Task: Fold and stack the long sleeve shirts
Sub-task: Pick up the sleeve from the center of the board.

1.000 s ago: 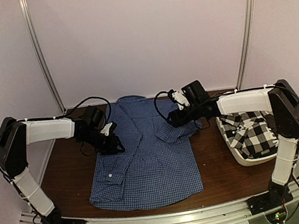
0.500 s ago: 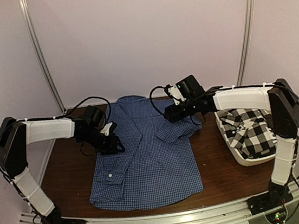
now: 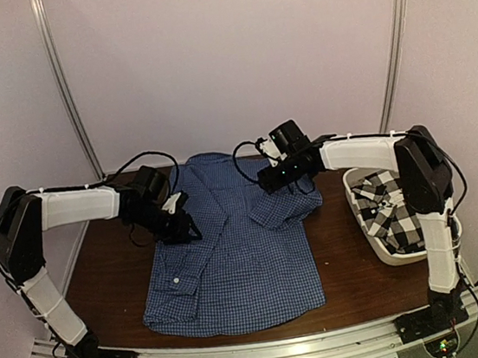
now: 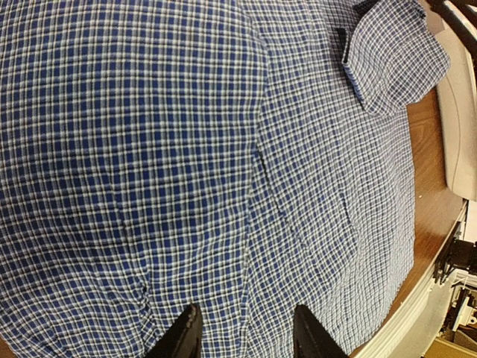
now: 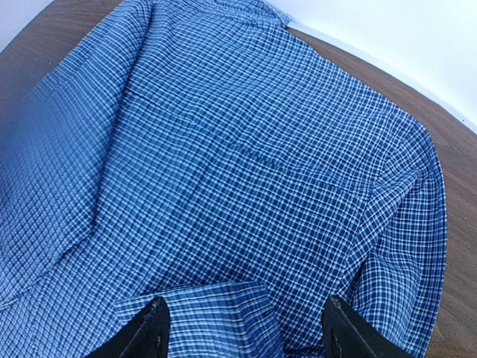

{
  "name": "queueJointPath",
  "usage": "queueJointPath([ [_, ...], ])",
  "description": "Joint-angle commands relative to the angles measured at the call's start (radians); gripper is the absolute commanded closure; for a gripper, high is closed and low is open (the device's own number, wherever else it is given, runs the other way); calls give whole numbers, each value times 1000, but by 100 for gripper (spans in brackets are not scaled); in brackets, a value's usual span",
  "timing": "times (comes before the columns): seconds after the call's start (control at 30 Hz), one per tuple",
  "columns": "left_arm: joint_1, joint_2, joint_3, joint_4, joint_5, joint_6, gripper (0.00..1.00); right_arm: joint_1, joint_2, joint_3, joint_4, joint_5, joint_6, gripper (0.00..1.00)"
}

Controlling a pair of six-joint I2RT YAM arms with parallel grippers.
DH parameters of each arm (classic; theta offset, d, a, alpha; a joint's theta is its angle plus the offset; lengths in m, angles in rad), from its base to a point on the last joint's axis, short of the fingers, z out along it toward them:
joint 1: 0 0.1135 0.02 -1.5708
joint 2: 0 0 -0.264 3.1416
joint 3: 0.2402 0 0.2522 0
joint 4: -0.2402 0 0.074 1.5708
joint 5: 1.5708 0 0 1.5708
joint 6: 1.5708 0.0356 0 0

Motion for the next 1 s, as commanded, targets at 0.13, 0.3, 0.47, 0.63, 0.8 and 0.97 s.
queueJointPath([
  [0.13, -21, 18, 58, 28, 29, -6, 57, -36, 93, 83, -88, -139, -65, 30],
  [0.3, -21, 22, 61, 41, 41, -13, 57, -59, 105, 72, -78, -153, -63, 36],
  [0.47, -21, 37, 68, 43, 54, -14, 57, -60, 113, 67, -87, -177, -63, 49],
  [0.63, -22, 48, 72, 55, 71, -26, 57, -60, 88, 45, -85, -185, -59, 77],
  [0.8, -25, 62, 82, 65, 84, -34, 58, -60, 46, 29, -65, -154, -39, 94],
  [0.97, -27, 72, 108, 65, 96, -39, 57, -60, -15, 30, -34, -114, -1, 100],
])
